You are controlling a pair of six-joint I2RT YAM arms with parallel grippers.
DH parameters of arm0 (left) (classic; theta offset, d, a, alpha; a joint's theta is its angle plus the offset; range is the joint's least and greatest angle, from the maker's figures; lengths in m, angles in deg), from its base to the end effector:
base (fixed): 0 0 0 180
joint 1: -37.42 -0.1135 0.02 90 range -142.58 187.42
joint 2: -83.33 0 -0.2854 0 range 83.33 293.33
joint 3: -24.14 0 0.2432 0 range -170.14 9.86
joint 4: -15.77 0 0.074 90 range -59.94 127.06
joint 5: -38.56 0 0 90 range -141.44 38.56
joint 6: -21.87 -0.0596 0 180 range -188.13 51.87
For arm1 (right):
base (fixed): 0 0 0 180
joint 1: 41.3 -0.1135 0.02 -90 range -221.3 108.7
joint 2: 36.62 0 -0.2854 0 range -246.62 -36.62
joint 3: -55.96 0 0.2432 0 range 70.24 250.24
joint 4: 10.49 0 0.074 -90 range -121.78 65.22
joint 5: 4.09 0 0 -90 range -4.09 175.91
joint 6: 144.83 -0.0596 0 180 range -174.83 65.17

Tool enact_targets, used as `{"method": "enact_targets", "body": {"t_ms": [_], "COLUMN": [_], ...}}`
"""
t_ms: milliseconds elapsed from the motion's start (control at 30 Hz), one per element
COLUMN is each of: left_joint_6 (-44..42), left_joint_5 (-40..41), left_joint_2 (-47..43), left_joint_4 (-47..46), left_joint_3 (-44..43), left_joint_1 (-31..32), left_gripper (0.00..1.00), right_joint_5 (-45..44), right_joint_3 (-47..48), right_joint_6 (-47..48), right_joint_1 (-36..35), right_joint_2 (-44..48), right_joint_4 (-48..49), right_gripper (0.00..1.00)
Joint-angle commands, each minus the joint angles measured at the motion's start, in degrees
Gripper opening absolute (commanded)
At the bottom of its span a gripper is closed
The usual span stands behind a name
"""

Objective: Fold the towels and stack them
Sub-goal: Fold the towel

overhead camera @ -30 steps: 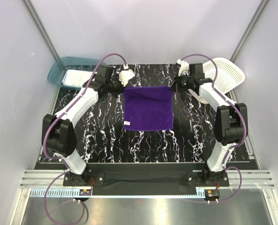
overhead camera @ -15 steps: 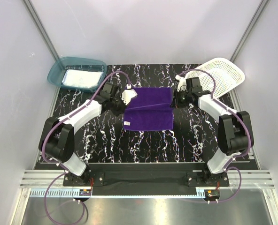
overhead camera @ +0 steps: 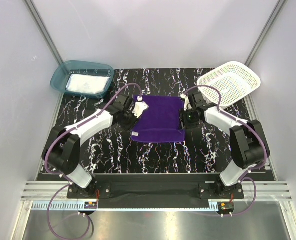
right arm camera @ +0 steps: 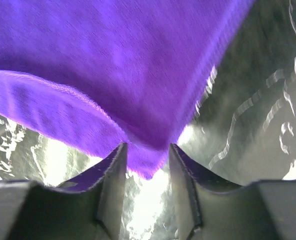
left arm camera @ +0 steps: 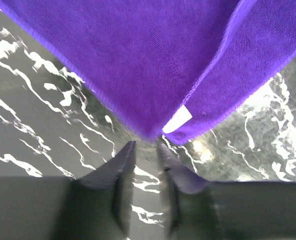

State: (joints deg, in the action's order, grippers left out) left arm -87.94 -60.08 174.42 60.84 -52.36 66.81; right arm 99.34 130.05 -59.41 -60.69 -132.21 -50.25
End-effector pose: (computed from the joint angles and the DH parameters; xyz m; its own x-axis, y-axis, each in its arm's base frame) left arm 0.2813 -0.1687 0.2229 -0.5206 0.6778 -0.5192 0.7735 0.6319 0.0492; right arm 0.3138 0.1251 0.1927 -0.8586 -0.2199 -0.4630 -0.3609 0.9008 0.2414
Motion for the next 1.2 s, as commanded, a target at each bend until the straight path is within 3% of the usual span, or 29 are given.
{"method": "enact_targets", "body": {"t_ms": [0, 233, 333, 367, 433, 733, 967, 1067, 1167], "left_joint_6": [5.56, 22.33, 27.18, 30.85, 34.21, 38.27, 38.62, 38.36, 38.18], "left_joint_5": [3.72, 5.58, -4.16, -6.36, -6.12, -4.63, -4.10, -3.40, -3.31], "left_joint_2": [-2.76, 0.14, -0.64, -1.26, -1.27, 5.14, 8.49, 8.75, 8.58], "left_joint_4": [3.57, 12.19, 6.24, -0.05, -3.96, -12.23, -11.71, -11.54, -11.36], "left_joint_3": [-1.32, -11.43, -6.38, -4.34, -0.12, 4.21, 3.42, 3.50, 3.59], "left_joint_1": [0.32, -2.04, -4.42, -5.73, -6.36, -6.45, -6.45, -6.45, -6.45], "left_gripper": [0.36, 0.39, 0.42, 0.43, 0.44, 0.41, 0.37, 0.31, 0.23], "right_joint_5": [-3.42, -2.79, -3.67, -3.85, -3.41, -6.14, -9.21, -9.83, -11.75], "right_joint_3": [-0.05, 0.74, 1.53, 1.28, 0.92, -0.66, -0.84, -0.66, -0.75], "right_joint_6": [-2.36, -11.29, -20.07, -22.12, -26.43, -32.59, -34.27, -34.09, -34.09], "right_joint_1": [-0.29, -0.29, -0.29, -0.29, -0.29, -0.29, -0.20, -0.29, -0.29], "right_joint_2": [4.71, 7.97, 5.34, 4.54, 2.61, -1.79, -3.55, -4.34, -3.64], "right_joint_4": [-5.11, -6.52, -6.35, -5.99, -4.59, -2.66, -3.00, -3.27, -3.44], "right_gripper": [0.48, 0.57, 0.52, 0.49, 0.45, 0.42, 0.40, 0.39, 0.31]}}
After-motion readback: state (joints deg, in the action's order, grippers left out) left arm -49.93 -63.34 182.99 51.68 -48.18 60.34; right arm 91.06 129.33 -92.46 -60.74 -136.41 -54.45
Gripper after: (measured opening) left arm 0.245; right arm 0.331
